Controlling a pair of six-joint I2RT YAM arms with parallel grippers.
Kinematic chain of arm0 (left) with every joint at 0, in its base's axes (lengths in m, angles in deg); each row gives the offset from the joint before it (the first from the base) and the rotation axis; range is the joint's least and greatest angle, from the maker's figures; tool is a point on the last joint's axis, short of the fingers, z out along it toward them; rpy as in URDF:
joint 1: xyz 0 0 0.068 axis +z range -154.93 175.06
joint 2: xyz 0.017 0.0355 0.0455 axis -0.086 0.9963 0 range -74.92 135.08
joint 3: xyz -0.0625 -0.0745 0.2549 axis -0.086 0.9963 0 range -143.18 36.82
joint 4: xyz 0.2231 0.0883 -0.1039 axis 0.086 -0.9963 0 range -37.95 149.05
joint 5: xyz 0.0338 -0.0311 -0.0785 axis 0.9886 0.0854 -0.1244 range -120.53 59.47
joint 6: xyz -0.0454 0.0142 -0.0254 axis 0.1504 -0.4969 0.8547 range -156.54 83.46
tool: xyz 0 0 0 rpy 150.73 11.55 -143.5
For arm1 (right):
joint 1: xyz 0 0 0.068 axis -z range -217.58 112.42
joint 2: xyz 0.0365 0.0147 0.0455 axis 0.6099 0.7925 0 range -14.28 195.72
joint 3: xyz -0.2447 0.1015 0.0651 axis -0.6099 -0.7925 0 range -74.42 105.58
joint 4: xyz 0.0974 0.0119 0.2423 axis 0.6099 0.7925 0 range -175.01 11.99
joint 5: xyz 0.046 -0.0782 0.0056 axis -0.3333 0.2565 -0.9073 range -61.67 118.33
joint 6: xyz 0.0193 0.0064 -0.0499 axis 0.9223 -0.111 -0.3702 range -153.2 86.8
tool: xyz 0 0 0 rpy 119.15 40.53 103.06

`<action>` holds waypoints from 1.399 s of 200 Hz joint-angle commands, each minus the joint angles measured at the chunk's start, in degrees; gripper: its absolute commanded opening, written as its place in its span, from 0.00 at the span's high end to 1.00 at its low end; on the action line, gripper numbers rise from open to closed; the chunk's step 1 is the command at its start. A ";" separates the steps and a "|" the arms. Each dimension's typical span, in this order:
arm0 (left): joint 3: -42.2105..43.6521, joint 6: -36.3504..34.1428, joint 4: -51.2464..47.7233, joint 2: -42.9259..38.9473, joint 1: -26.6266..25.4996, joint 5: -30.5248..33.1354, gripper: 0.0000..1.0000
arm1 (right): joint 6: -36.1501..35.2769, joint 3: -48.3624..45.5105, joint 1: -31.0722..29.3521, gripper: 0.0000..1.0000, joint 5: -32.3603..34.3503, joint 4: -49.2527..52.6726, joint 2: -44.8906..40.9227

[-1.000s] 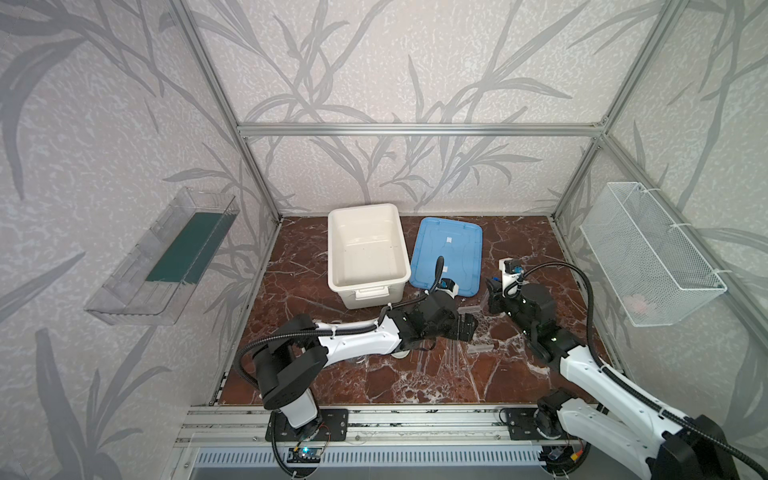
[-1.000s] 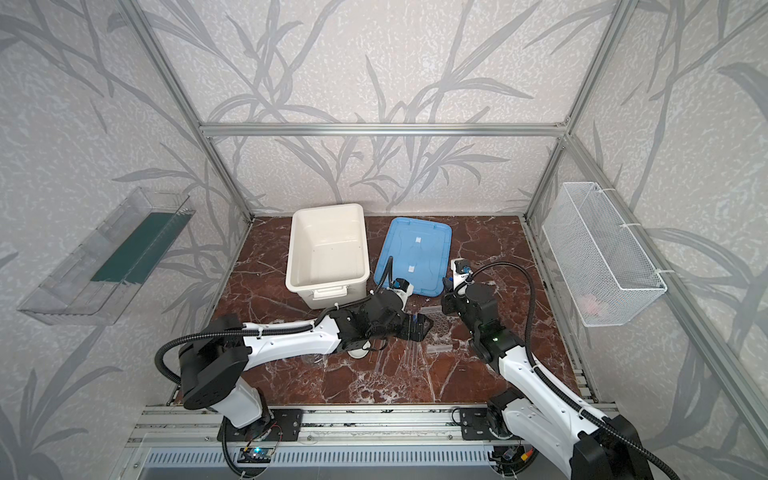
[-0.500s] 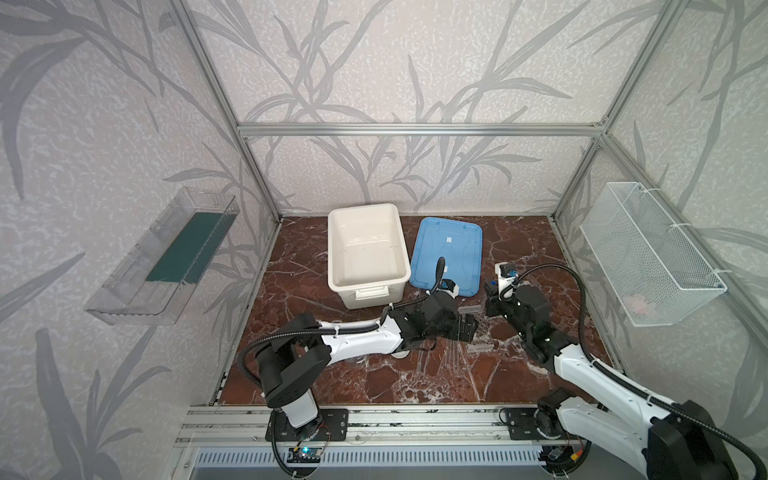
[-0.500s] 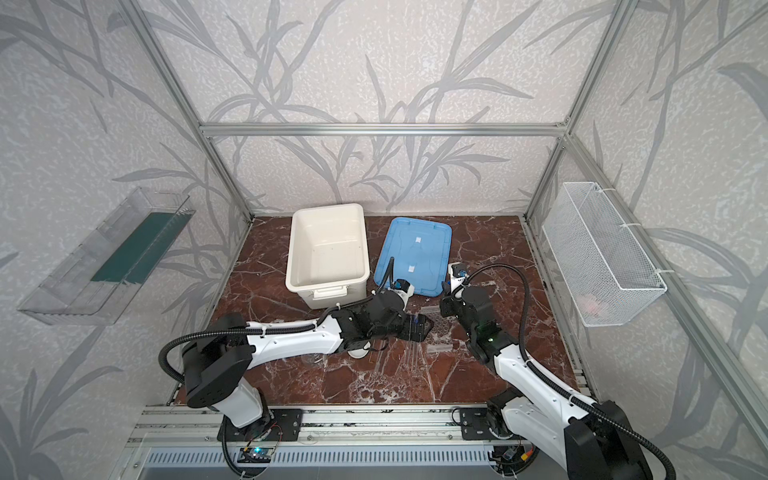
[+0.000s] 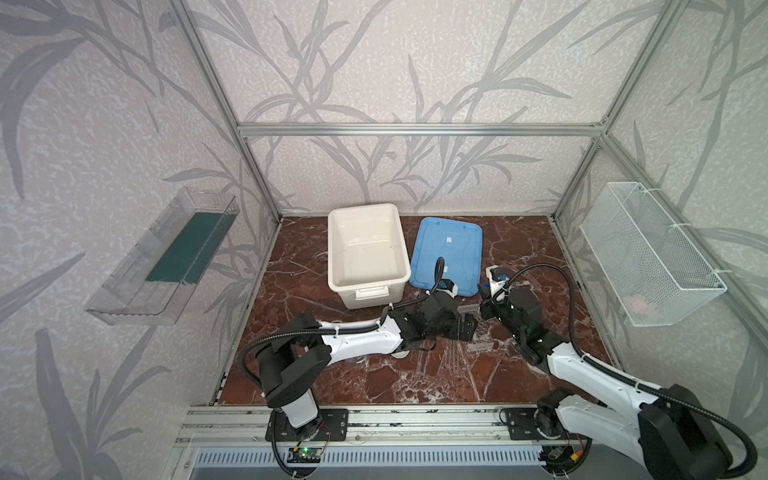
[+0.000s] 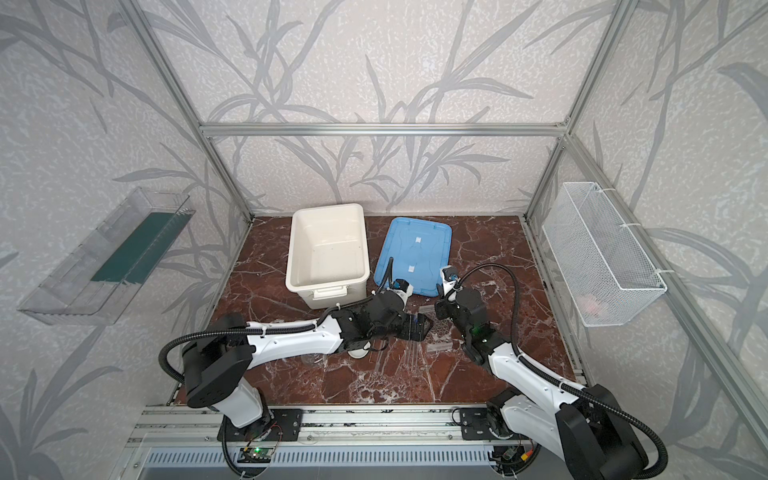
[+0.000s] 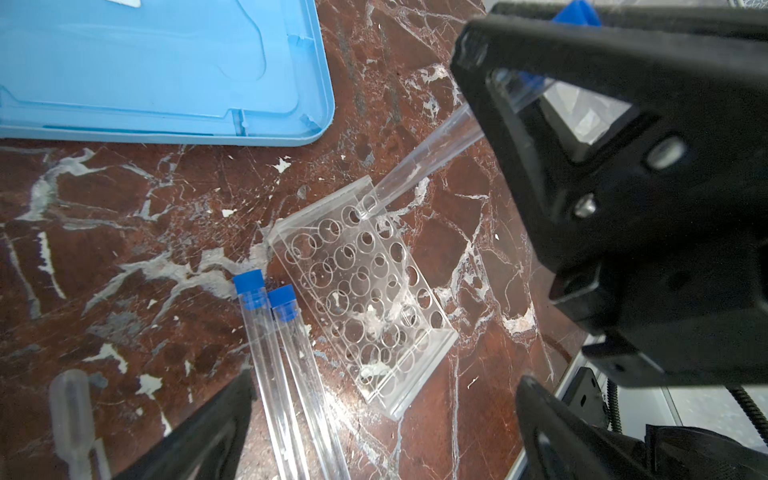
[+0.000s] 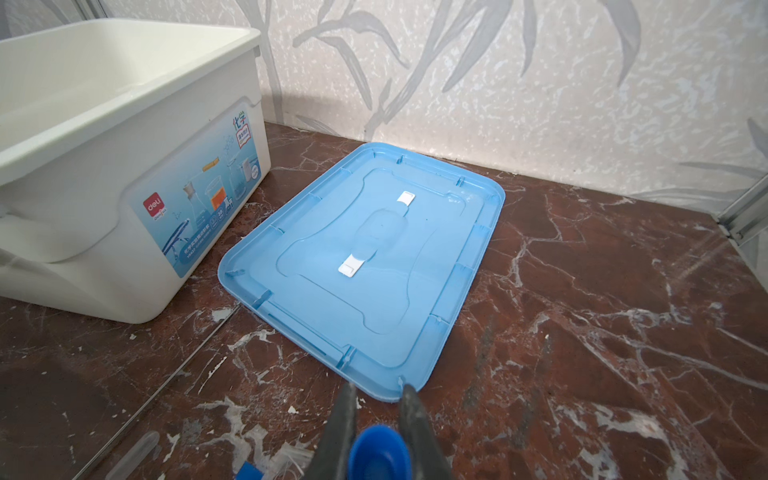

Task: Organize the chemistry lab equipment
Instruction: 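Lower the held tube into a hole of the clear rack with the right gripper, then lower the left gripper onto a second blue-capped tube while the right gripper withdraws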

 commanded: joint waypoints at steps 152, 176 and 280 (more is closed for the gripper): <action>-2.07 -0.70 -12.93 0.80 -0.21 6.85 0.03 | 4.78 2.33 -0.18 0.22 3.63 13.96 -8.67; -3.21 -1.35 -17.78 1.44 -0.28 6.83 0.13 | 10.86 5.24 -0.15 0.01 5.17 23.63 -15.73; -10.00 -4.00 -28.35 9.05 -1.98 4.70 0.50 | 20.23 18.67 -0.14 0.01 -2.21 61.78 -25.22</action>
